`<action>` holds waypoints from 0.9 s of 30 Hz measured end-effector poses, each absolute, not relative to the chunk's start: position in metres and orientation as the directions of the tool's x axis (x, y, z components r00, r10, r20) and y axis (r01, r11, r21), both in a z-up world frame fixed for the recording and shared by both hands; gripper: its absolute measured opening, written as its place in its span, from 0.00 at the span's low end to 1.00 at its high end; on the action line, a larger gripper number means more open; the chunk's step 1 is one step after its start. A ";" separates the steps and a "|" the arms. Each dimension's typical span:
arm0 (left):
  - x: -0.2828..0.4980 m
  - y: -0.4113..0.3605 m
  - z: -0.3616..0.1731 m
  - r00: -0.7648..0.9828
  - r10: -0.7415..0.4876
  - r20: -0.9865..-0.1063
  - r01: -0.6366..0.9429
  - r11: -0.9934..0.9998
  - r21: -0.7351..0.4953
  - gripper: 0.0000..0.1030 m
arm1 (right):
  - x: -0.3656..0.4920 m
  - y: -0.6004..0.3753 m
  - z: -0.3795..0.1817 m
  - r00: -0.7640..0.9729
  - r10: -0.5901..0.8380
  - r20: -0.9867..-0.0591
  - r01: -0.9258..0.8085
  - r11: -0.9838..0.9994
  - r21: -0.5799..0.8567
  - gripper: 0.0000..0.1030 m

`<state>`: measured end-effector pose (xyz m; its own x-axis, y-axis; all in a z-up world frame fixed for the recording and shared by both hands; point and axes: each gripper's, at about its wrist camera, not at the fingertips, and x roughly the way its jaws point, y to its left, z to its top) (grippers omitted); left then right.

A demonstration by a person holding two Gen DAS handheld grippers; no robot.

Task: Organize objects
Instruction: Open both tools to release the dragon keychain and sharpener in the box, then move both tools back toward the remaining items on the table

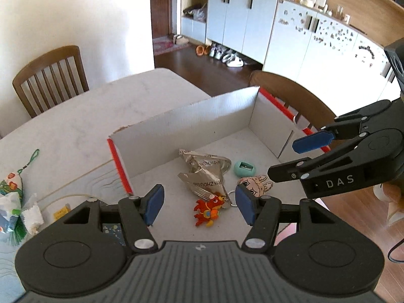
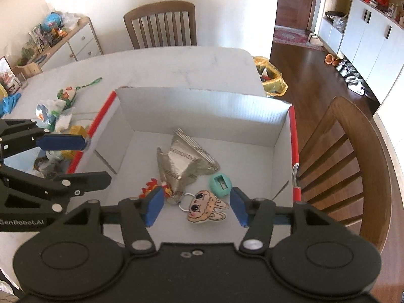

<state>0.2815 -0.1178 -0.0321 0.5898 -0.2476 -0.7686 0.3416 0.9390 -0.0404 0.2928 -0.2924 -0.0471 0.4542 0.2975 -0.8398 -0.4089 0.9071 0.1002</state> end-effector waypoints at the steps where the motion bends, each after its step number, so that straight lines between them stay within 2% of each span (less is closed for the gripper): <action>1: 0.279 -0.114 -0.029 0.597 -0.251 -0.762 0.339 0.940 -0.044 0.62 | 0.290 -0.292 -0.045 0.460 0.298 -0.836 -0.407 0.908 0.100 0.59; 5: 0.269 -0.100 -0.020 0.622 -0.258 -0.740 0.329 0.943 -0.052 0.65 | 0.278 -0.286 -0.035 0.488 0.304 -0.818 -0.401 0.911 0.099 0.61; 7: 0.264 -0.090 -0.016 0.631 -0.259 -0.732 0.320 0.946 -0.058 0.67 | 0.272 -0.282 -0.030 0.499 0.308 -0.810 -0.402 0.910 0.098 0.68; 9: 0.261 -0.082 -0.014 0.640 -0.253 -0.725 0.304 0.950 -0.063 0.72 | 0.266 -0.275 -0.026 0.515 0.308 -0.800 -0.404 0.910 0.091 0.73; 16: 0.241 -0.045 -0.010 0.671 -0.222 -0.707 0.267 0.963 -0.048 0.79 | 0.247 -0.246 -0.018 0.543 0.322 -0.776 -0.411 0.907 0.088 0.84; 25: 0.219 0.009 -0.008 0.707 -0.176 -0.685 0.177 0.982 -0.069 0.84 | 0.225 -0.205 -0.012 0.549 0.353 -0.758 -0.442 0.892 0.096 0.91; 27: 0.214 0.024 -0.007 0.715 -0.170 -0.678 0.161 0.984 -0.077 0.94 | 0.221 -0.196 -0.012 0.549 0.359 -0.755 -0.451 0.888 0.095 0.92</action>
<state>0.2137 0.0236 -0.0074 0.7151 -0.1705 -0.6779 0.1611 0.9839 -0.0775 0.2206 -0.1961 -0.0116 0.5489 0.3594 -0.7547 -0.4506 0.8877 0.0949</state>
